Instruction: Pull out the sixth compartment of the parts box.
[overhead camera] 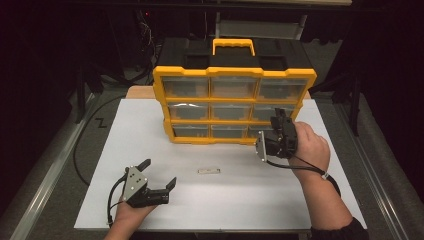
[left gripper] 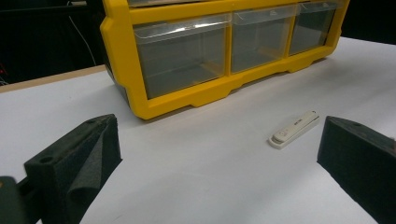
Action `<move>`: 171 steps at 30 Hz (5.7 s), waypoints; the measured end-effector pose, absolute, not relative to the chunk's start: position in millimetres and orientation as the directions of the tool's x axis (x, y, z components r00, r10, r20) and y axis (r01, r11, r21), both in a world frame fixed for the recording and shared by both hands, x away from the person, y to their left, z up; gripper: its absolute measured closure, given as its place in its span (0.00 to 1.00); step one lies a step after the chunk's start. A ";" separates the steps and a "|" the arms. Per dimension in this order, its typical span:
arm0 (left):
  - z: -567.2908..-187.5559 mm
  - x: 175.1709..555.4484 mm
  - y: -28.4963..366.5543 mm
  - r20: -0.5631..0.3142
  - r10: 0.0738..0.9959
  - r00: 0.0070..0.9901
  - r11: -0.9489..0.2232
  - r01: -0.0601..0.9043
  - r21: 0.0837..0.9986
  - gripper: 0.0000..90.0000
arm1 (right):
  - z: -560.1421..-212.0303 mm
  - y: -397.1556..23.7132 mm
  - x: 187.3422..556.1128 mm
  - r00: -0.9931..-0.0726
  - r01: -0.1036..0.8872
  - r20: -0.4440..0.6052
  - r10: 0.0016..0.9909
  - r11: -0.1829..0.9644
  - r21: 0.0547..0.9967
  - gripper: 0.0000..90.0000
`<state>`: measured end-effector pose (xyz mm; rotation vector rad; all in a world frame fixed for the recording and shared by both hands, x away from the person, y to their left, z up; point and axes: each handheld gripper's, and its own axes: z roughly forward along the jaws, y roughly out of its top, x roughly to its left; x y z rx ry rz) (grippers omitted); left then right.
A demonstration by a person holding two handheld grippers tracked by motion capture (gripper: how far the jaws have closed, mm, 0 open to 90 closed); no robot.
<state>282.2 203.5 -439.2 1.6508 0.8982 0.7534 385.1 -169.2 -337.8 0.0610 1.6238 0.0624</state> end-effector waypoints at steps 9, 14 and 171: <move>-439.0 282.0 204.2 0.041 0.855 0.517 -0.159 0.186 0.970 0.00 | -331.8 -168.8 391.7 -0.057 -0.002 -0.998 0.034 0.999 0.034 0.72; -438.8 281.8 204.4 0.041 0.855 0.518 -0.159 0.186 0.970 0.00 | -330.6 -167.2 395.4 -0.051 -0.013 -0.999 0.012 1.000 0.012 0.73; -440.4 281.7 201.1 0.056 0.829 0.556 -0.179 0.169 0.969 0.00 | -339.7 -164.5 325.1 -0.024 -0.010 -0.999 -0.041 0.999 -0.041 0.88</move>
